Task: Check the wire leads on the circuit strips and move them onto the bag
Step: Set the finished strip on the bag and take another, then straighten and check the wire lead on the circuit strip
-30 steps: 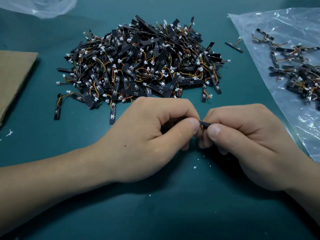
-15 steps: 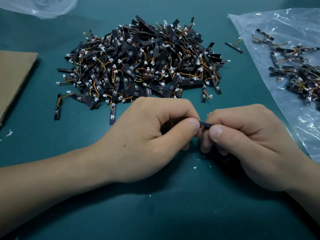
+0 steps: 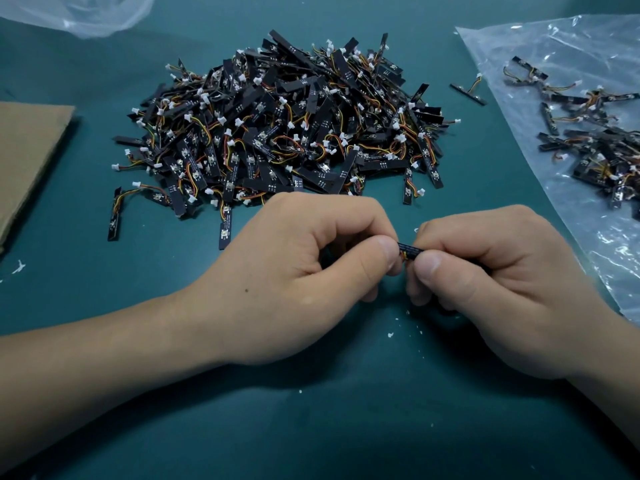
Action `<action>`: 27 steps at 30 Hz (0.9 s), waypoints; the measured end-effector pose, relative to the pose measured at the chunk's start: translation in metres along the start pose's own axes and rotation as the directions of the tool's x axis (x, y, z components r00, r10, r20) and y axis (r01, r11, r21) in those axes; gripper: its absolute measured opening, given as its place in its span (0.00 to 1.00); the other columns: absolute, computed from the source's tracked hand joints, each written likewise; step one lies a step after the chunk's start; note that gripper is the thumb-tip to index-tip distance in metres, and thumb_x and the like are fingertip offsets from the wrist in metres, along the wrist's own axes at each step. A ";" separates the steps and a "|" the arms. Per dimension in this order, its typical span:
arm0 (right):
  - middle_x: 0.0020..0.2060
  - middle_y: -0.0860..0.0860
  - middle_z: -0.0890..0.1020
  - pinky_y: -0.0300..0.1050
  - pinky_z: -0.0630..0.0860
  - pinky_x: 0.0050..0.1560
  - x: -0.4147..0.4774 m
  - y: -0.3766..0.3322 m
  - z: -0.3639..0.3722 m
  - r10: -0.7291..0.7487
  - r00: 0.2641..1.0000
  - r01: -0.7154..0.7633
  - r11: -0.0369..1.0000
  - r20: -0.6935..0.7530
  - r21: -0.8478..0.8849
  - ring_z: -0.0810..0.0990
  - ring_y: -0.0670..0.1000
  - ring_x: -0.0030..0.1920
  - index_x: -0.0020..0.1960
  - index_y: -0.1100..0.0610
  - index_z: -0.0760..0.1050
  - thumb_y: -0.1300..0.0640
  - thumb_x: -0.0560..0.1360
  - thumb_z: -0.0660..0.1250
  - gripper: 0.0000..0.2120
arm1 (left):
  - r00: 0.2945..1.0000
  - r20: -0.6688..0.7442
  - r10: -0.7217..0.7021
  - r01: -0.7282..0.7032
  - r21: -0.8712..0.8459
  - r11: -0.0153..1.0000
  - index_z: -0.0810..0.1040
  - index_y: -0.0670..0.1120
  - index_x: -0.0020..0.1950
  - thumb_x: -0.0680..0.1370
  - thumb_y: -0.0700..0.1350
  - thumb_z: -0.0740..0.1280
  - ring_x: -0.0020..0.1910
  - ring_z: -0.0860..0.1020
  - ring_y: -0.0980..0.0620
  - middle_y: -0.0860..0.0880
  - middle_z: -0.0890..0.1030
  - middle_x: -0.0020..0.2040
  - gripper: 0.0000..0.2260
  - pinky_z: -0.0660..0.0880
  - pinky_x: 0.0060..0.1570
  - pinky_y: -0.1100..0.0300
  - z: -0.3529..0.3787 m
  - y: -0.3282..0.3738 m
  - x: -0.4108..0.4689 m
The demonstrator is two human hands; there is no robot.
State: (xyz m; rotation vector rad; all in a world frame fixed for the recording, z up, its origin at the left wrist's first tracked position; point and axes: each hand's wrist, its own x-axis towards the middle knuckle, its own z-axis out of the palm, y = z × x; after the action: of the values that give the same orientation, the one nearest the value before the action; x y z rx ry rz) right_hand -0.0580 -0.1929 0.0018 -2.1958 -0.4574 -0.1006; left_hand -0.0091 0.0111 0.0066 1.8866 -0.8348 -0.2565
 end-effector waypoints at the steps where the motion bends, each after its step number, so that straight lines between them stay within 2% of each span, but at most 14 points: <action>1: 0.27 0.47 0.75 0.41 0.69 0.30 0.000 0.000 0.000 0.008 1.000 -0.008 1.000 -0.004 0.017 0.74 0.49 0.29 0.36 0.53 0.78 0.52 0.78 0.60 0.14 | 1.000 -0.012 0.006 -0.006 -0.007 1.000 0.81 0.49 0.41 0.79 0.42 0.64 0.29 0.76 0.52 0.51 0.81 0.31 0.09 0.72 0.30 0.61 0.000 0.000 0.000; 4: 0.26 0.48 0.75 0.46 0.70 0.30 -0.001 0.001 0.000 0.022 1.000 -0.022 0.997 -0.003 0.080 0.74 0.51 0.28 0.36 0.55 0.75 0.51 0.79 0.58 0.16 | 0.999 -0.035 0.006 -0.007 -0.034 0.999 0.81 0.48 0.41 0.79 0.42 0.64 0.30 0.77 0.49 0.51 0.80 0.31 0.10 0.73 0.31 0.56 -0.001 -0.001 0.000; 7: 0.25 0.50 0.70 0.50 0.66 0.29 -0.003 0.003 -0.001 0.010 0.999 -0.015 0.995 0.045 0.102 0.69 0.53 0.27 0.33 0.57 0.69 0.52 0.79 0.57 0.18 | 0.999 -0.041 0.010 -0.012 -0.050 0.999 0.81 0.49 0.41 0.80 0.44 0.64 0.30 0.77 0.48 0.51 0.80 0.31 0.09 0.73 0.31 0.54 -0.001 -0.004 0.001; 10: 0.24 0.52 0.66 0.48 0.63 0.28 -0.003 0.005 -0.002 -0.001 0.999 -0.004 0.996 0.050 0.089 0.65 0.53 0.26 0.31 0.58 0.66 0.53 0.78 0.58 0.18 | 1.000 0.013 0.019 -0.018 -0.104 0.994 0.80 0.50 0.45 0.80 0.49 0.61 0.32 0.77 0.48 0.51 0.81 0.33 0.10 0.73 0.33 0.52 0.000 -0.006 0.000; 12: 0.24 0.51 0.68 0.44 0.63 0.28 -0.002 0.008 -0.001 0.027 0.999 -0.020 0.987 -0.042 0.157 0.66 0.52 0.25 0.31 0.56 0.68 0.52 0.79 0.59 0.18 | 1.000 -0.001 -0.019 0.018 -0.238 0.971 0.77 0.49 0.54 0.80 0.54 0.60 0.33 0.77 0.49 0.49 0.80 0.34 0.11 0.73 0.35 0.56 0.001 -0.009 0.000; 13: 0.24 0.51 0.70 0.41 0.63 0.27 0.000 0.009 -0.001 0.082 0.986 -0.044 0.968 -0.143 0.246 0.67 0.51 0.25 0.33 0.56 0.73 0.52 0.79 0.59 0.18 | 0.998 -0.038 -0.051 0.037 -0.304 0.952 0.75 0.50 0.57 0.80 0.55 0.59 0.33 0.76 0.50 0.47 0.79 0.34 0.13 0.71 0.35 0.59 0.001 -0.010 0.001; 15: 0.28 0.50 0.76 0.39 0.63 0.25 0.007 0.014 -0.005 0.281 0.904 -0.099 0.871 -0.323 0.481 0.68 0.51 0.22 0.45 0.53 0.82 0.48 0.82 0.61 0.14 | 0.991 -0.086 -0.100 0.063 -0.360 0.931 0.74 0.49 0.54 0.79 0.56 0.59 0.31 0.76 0.50 0.47 0.78 0.34 0.13 0.70 0.35 0.64 0.000 -0.012 0.003; 17: 0.32 0.50 0.79 0.38 0.64 0.25 0.011 0.018 -0.007 0.401 0.834 -0.141 0.820 -0.380 0.554 0.69 0.50 0.24 0.54 0.52 0.82 0.48 0.82 0.61 0.13 | 0.995 -0.045 -0.090 0.074 -0.285 0.956 0.75 0.47 0.48 0.79 0.55 0.58 0.32 0.75 0.53 0.49 0.77 0.33 0.13 0.70 0.35 0.65 -0.001 -0.012 0.004; 19: 0.38 0.50 0.82 0.36 0.69 0.33 0.009 0.019 -0.003 0.332 0.834 -0.185 0.920 -0.440 0.345 0.74 0.47 0.31 0.53 0.49 0.82 0.50 0.81 0.63 0.09 | 0.998 0.029 -0.061 0.064 -0.165 0.984 0.77 0.48 0.43 0.81 0.54 0.57 0.32 0.75 0.53 0.50 0.77 0.33 0.15 0.70 0.36 0.62 0.000 -0.009 0.003; 21: 0.52 0.46 0.82 0.34 0.71 0.53 0.005 0.014 0.005 0.209 0.881 -0.243 0.970 -0.425 -0.026 0.78 0.42 0.49 0.56 0.46 0.80 0.50 0.78 0.66 0.08 | 0.998 0.056 -0.042 0.047 -0.088 0.995 0.78 0.49 0.41 0.81 0.54 0.57 0.33 0.76 0.51 0.51 0.77 0.32 0.15 0.71 0.35 0.59 0.000 -0.006 0.002; 22: 0.60 0.45 0.78 0.37 0.67 0.64 0.004 0.013 0.009 0.182 0.904 -0.269 0.945 -0.386 -0.185 0.75 0.43 0.61 0.59 0.46 0.78 0.49 0.77 0.66 0.11 | 0.998 0.057 -0.039 0.043 -0.074 0.996 0.78 0.49 0.41 0.81 0.54 0.57 0.33 0.76 0.51 0.51 0.78 0.32 0.15 0.72 0.35 0.58 0.000 -0.005 0.002; 23: 0.67 0.45 0.74 0.40 0.60 0.70 0.004 0.012 0.012 0.198 0.918 -0.303 0.909 -0.344 -0.287 0.70 0.46 0.70 0.63 0.47 0.77 0.46 0.77 0.65 0.16 | 0.998 0.052 -0.041 0.045 -0.073 0.996 0.78 0.49 0.41 0.81 0.53 0.57 0.33 0.76 0.50 0.52 0.78 0.32 0.15 0.72 0.35 0.57 0.000 -0.005 0.003; 25: 0.73 0.46 0.68 0.37 0.50 0.69 0.007 0.011 0.013 0.280 0.913 -0.384 0.836 -0.297 -0.393 0.62 0.47 0.76 0.68 0.46 0.76 0.41 0.76 0.62 0.22 | 0.998 0.043 -0.050 0.053 -0.077 0.996 0.78 0.50 0.41 0.81 0.53 0.58 0.32 0.76 0.50 0.52 0.78 0.32 0.15 0.72 0.35 0.57 -0.001 -0.005 0.003; 27: 0.73 0.45 0.68 0.36 0.49 0.66 0.009 0.010 0.013 0.318 0.908 -0.414 0.776 -0.272 -0.476 0.61 0.47 0.75 0.70 0.47 0.74 0.38 0.76 0.59 0.27 | 0.998 0.046 -0.052 0.055 -0.067 0.996 0.78 0.50 0.41 0.81 0.52 0.58 0.31 0.75 0.52 0.53 0.78 0.32 0.14 0.71 0.34 0.59 0.000 -0.004 0.003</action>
State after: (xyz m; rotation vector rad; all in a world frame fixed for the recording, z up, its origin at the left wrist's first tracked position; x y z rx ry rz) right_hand -0.0473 -0.1854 -0.0116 -2.7442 0.1375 -0.2286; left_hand -0.0052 0.0104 0.0040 1.8473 -0.7958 -0.3569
